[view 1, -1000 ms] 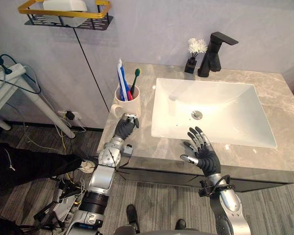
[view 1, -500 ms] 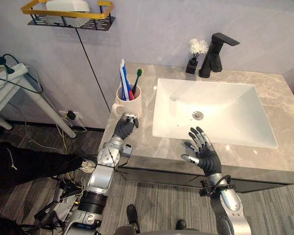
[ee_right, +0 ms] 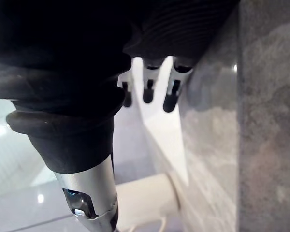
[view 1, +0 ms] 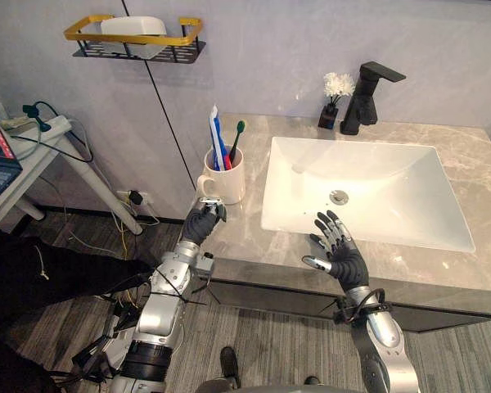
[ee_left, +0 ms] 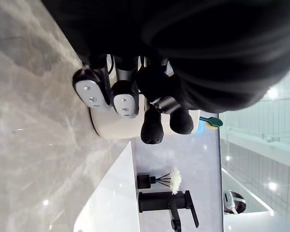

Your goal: Organize washtable

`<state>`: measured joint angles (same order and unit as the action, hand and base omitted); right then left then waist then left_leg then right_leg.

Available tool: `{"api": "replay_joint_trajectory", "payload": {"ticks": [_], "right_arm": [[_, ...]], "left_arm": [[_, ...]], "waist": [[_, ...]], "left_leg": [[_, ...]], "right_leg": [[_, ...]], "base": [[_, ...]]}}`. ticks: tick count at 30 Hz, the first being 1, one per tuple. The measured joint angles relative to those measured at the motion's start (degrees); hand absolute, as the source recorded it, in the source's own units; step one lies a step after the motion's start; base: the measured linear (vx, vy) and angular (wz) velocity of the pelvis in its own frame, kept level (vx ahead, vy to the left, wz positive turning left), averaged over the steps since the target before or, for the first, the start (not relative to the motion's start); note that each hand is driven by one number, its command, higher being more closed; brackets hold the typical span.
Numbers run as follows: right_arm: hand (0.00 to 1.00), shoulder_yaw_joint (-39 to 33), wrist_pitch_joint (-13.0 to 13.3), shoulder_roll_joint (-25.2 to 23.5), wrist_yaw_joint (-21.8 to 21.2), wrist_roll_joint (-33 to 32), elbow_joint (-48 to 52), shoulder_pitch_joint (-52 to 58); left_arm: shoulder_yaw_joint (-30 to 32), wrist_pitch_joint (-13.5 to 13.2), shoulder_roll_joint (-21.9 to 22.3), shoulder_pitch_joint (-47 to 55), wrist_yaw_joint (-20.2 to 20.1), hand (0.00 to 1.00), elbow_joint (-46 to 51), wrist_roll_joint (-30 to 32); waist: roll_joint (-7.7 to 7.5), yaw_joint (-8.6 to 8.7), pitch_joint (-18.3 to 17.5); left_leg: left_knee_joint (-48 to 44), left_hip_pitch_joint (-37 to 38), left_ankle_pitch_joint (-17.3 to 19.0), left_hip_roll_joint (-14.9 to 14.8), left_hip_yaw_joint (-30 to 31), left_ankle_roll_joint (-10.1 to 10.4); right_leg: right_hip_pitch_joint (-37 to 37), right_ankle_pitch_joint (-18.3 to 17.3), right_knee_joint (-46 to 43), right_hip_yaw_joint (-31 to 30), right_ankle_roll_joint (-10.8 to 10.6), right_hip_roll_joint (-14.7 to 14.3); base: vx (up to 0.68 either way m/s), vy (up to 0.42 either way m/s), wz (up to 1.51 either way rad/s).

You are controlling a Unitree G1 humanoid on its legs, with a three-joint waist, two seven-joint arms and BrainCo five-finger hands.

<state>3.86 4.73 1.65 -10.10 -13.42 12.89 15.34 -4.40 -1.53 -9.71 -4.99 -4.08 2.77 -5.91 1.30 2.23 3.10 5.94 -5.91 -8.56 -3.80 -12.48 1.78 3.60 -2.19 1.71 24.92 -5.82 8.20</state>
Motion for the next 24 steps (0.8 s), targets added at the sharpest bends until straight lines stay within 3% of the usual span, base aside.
{"api": "replay_joint_trajectory", "payload": {"ticks": [13,24], "right_arm": [[0.0,0.11,0.0,0.0,0.02,0.02,-0.25,-0.02],[0.0,0.18,-0.03,-0.02,0.05,0.1,1.56,0.36]], "left_arm": [[0.22,0.04,-0.01,0.0,0.31,1.0,-0.17,2.01],[0.28,1.05,-0.21,-3.28,0.53,1.0,-4.53,4.41]], "waist": [[-0.24,0.05,-0.2],[-1.91,0.04,-0.36]], "left_leg": [[0.0,0.1,0.01,-0.07,-0.17,0.01],[0.01,-2.01,0.04,-0.25,-1.94,0.01]], "right_leg": [[0.11,0.01,0.31,-0.13,0.0,-0.07],[-2.83,0.43,0.26,-2.07,0.0,-0.18]], "base": [[0.0,0.0,0.0],[0.01,0.012,-0.08]]}}
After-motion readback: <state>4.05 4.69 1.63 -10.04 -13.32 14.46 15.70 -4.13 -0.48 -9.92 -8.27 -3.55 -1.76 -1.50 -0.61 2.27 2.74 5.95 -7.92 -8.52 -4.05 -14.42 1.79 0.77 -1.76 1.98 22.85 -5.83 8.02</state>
